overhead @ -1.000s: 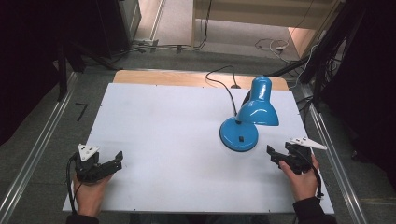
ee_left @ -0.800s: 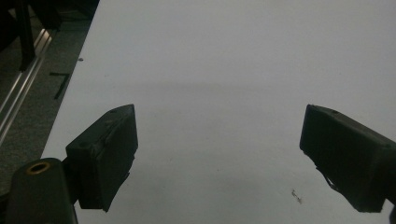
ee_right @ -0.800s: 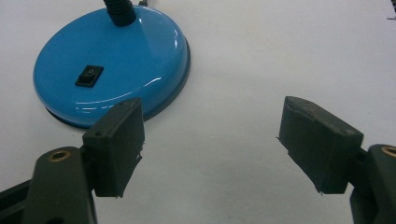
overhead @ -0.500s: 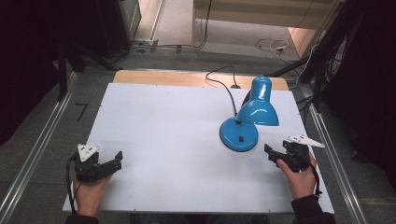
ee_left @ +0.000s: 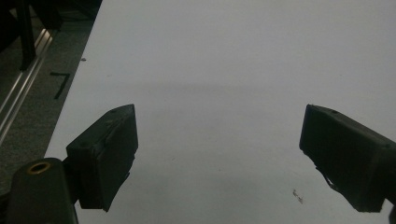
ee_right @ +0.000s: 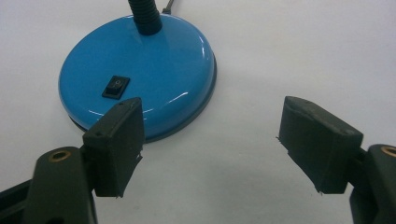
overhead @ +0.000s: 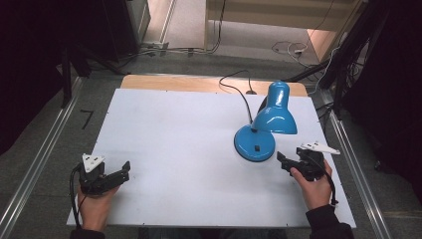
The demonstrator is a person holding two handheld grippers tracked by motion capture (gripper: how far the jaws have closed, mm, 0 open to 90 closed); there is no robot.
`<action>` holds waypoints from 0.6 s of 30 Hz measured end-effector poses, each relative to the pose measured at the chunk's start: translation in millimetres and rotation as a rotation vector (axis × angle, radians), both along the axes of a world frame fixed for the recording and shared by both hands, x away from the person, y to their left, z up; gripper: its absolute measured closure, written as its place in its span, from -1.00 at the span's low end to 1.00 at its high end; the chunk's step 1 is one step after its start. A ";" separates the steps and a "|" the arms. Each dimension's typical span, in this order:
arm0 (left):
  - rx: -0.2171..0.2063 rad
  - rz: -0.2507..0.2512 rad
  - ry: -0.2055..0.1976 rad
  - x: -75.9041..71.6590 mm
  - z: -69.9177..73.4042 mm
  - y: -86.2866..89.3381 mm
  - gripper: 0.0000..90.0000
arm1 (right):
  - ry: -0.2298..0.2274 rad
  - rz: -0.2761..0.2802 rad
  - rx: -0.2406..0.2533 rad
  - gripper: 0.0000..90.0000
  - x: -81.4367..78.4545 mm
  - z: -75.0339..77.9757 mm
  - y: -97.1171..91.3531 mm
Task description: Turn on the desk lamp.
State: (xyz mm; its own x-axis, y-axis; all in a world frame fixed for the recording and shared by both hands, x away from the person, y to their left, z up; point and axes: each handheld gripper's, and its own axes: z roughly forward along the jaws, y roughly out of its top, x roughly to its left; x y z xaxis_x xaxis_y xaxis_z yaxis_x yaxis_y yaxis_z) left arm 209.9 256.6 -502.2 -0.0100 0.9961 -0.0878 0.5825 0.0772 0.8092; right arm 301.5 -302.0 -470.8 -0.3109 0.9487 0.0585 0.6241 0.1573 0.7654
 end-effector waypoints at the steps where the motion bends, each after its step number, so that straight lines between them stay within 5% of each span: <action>1: 0.000 -0.001 0.001 0.0 -0.1 0.1 -0.73 | 0.000 0.002 0.000 -0.53 0.5 -0.1 0.6; 18: -0.005 0.001 0.001 0.2 -0.6 0.5 -0.73 | -0.005 0.018 0.002 -0.53 8.1 0.5 12.8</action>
